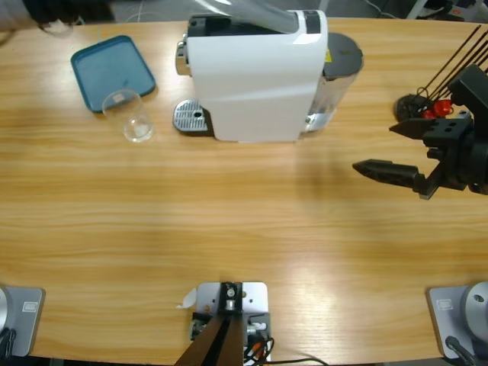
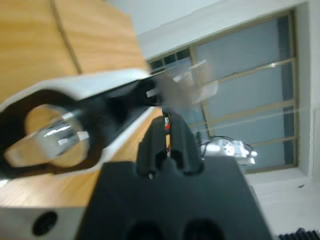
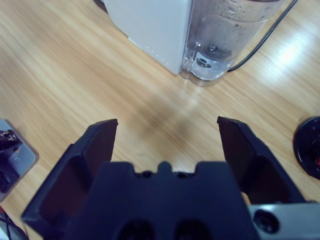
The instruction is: Pour coffee
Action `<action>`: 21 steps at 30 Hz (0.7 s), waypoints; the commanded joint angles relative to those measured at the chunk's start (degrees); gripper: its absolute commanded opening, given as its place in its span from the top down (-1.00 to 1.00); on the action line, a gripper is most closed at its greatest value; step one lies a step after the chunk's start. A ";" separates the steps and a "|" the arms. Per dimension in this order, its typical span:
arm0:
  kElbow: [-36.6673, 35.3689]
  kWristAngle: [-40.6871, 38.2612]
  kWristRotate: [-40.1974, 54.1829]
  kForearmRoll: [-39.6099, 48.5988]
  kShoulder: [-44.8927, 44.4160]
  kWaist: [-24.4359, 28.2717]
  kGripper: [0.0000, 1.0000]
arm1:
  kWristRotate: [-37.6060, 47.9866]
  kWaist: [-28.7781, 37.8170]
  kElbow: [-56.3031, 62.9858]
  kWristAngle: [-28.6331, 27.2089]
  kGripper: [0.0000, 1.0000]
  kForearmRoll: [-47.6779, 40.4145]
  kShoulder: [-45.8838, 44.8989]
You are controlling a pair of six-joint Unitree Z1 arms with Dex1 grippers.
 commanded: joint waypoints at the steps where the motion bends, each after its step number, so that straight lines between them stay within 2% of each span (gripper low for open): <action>1: -2.63 -1.23 -1.43 0.45 -2.06 -0.75 1.00 | -0.14 0.58 0.97 -0.38 -0.70 0.77 -1.17; 6: -2.08 -0.74 1.18 0.47 -3.61 -1.09 1.00 | -0.06 0.58 1.06 -0.43 -0.70 0.77 -1.28; 8: -1.82 0.58 4.80 3.25 -5.68 -1.16 1.00 | -0.06 0.58 1.06 -0.60 -0.71 0.77 -1.42; 10: -1.92 3.81 11.27 11.17 -9.65 -1.21 1.00 | -0.06 0.55 1.06 -0.67 -0.71 0.77 -1.45; 12: -3.61 9.58 19.05 23.46 -13.70 -1.88 1.00 | -0.06 0.58 1.06 -0.67 -0.71 0.77 -1.45; 15: -13.89 26.81 35.63 53.54 -17.49 -6.91 1.00 | -0.06 0.58 1.06 -0.76 -0.71 0.77 -1.37; 16: -16.81 32.26 39.11 60.39 -17.37 -8.54 1.00 | -0.06 0.56 1.06 -0.76 -0.71 0.77 -1.37; 18: -18.85 41.99 42.92 67.83 -17.88 -10.39 1.00 | -0.06 0.56 1.06 -0.81 -0.70 0.77 -1.33; 19: -19.04 46.60 44.45 69.92 -18.74 -11.42 0.67 | -0.04 0.58 1.06 -0.96 -0.70 0.82 -1.42; 20: -19.18 52.68 46.26 71.87 -19.87 -13.38 0.23 | 0.17 0.56 1.04 -1.62 -0.70 0.98 -1.54; 21: -18.83 59.04 48.22 73.17 -21.01 -15.45 -0.03 | 0.93 0.56 0.81 -3.17 -0.70 1.58 -1.51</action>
